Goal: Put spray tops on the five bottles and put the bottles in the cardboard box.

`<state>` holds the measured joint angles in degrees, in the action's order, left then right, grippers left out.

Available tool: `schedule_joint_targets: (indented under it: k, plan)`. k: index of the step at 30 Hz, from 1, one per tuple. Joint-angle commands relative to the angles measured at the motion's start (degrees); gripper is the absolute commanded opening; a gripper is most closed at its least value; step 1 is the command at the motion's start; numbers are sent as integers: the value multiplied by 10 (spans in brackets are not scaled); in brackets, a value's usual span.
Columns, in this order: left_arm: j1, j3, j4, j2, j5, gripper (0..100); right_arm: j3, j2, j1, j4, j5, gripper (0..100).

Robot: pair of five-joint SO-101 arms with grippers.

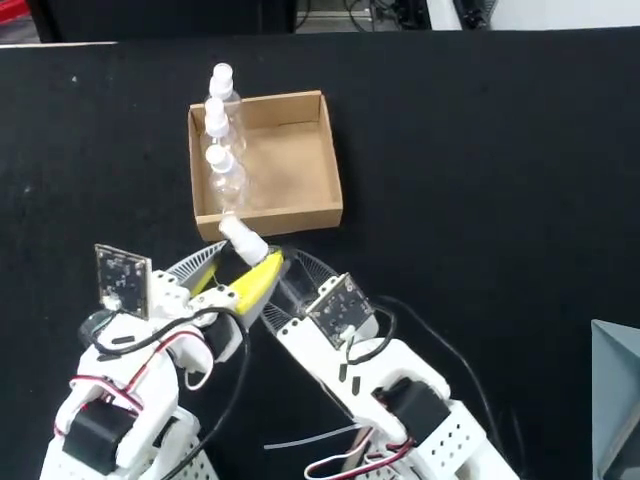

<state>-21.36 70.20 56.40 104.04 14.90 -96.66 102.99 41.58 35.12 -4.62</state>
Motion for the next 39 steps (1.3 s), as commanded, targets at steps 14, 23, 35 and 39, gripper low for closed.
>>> schedule_joint_targets:
  k: [14, 23, 35, 39]
  plan:
    - [136, -108, -4, 4, -4, 230, 2, 56, -19, -14, 4, 131]
    - [243, -67, -4, 4, 2, 230, 3, 56, -18, -19, 4, 131]
    - [250, 21, -4, 4, 2, 230, 13, 56, -16, -43, 4, 131]
    - [218, 25, -4, 4, 2, 230, 20, 56, -15, -42, 4, 130]
